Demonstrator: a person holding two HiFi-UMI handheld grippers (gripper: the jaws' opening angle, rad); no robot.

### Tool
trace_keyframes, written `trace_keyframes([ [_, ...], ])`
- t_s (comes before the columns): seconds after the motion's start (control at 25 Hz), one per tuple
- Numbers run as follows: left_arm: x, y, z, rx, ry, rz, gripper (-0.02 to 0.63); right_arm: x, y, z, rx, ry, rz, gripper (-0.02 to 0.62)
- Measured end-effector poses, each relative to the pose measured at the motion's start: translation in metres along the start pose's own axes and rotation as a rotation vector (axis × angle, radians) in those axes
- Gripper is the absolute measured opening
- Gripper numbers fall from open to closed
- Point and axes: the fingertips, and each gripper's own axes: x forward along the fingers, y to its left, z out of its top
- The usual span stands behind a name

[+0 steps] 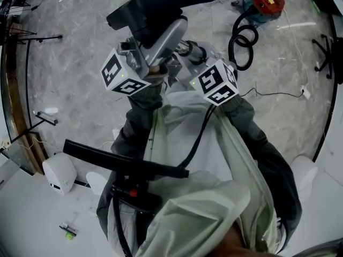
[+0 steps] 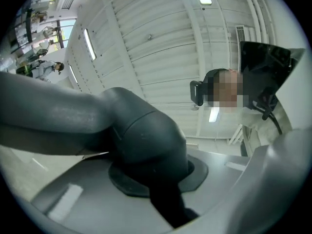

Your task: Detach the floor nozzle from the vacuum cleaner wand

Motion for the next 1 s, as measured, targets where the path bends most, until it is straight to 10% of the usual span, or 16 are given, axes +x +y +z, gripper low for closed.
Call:
trace_keyframes([
  [0.2, 0.000, -0.004, -0.007, -0.009, 0.023, -0.019, 0.080, -0.001, 0.009, -0.006, -0.007, 0.000, 0.099, 0.049],
  [0.44, -0.005, -0.064, -0.024, -0.030, 0.153, -0.473, 0.077, -0.027, 0.049, -0.023, -0.089, 0.026, 0.552, 0.062],
  [0.56, -0.004, -0.082, -0.035, -0.013, 0.222, -0.584, 0.077, -0.034, 0.055, -0.024, -0.100, 0.033, 0.630, 0.072],
  [1.0, -0.001, -0.005, -0.021, -0.013, 0.068, -0.053, 0.078, 0.007, 0.013, -0.016, 0.038, -0.015, 0.087, 0.061],
])
